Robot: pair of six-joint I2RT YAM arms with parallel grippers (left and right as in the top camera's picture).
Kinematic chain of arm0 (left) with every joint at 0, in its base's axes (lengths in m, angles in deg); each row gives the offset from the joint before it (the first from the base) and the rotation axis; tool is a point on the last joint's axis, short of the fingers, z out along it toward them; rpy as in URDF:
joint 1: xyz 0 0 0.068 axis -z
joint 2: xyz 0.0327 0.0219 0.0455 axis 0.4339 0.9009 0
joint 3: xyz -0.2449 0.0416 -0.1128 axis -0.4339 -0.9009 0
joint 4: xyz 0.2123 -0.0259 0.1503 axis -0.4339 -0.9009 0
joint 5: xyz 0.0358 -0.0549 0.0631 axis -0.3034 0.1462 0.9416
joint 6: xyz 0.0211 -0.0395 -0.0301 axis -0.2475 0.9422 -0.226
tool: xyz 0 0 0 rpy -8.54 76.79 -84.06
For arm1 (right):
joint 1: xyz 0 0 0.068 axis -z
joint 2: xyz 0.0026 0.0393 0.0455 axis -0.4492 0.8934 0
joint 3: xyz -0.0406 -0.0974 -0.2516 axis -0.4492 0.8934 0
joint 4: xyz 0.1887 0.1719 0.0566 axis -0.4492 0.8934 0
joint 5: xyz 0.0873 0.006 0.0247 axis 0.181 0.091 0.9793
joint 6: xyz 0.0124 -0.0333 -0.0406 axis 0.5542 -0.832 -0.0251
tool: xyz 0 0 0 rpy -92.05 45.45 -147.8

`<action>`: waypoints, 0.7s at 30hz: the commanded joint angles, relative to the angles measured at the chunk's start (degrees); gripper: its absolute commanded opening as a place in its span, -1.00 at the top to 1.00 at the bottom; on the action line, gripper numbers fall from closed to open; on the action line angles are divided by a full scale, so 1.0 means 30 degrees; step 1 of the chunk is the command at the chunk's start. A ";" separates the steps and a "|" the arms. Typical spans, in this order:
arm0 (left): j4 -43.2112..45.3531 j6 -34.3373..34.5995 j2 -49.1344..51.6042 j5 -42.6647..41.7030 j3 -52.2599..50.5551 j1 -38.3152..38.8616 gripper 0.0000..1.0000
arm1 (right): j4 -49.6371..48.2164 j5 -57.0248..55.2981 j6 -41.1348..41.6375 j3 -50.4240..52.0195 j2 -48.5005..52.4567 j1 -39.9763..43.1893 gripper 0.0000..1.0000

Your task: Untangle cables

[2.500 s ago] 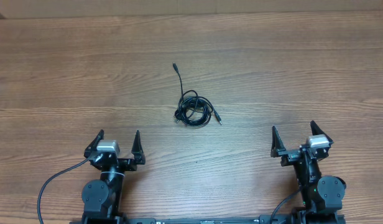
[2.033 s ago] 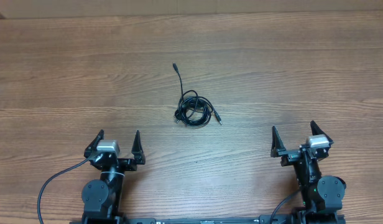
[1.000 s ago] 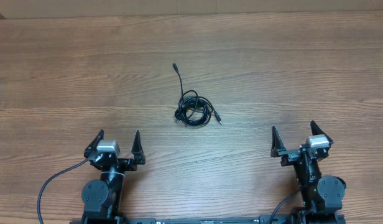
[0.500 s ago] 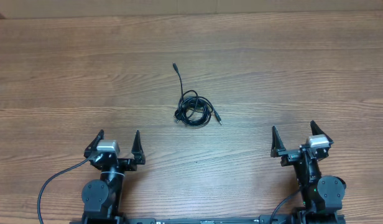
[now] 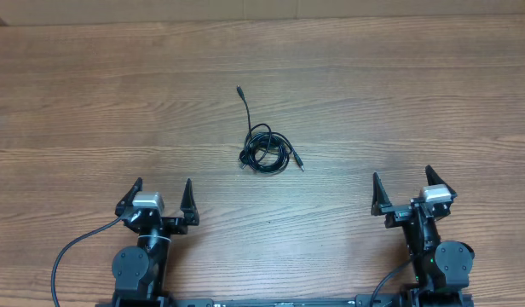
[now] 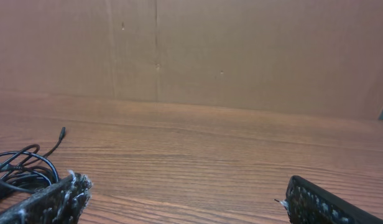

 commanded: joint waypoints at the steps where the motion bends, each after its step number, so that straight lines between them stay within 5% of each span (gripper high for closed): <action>1: 0.0007 -0.0233 -0.0153 -0.0087 -0.0080 0.0087 -0.99 | -0.0080 -0.0015 -0.0015 0.0189 -0.0153 0.0146 -1.00; 18: 0.0007 -0.0233 -0.0153 0.0044 -0.0080 0.0087 -1.00 | -0.0080 -0.0022 -0.0015 0.0189 -0.0153 0.0146 -1.00; 21: 0.0109 0.2004 -0.0153 -0.1945 -0.0066 0.0131 -0.99 | -0.0080 -0.0022 -0.0015 0.0189 -0.0153 0.0146 -1.00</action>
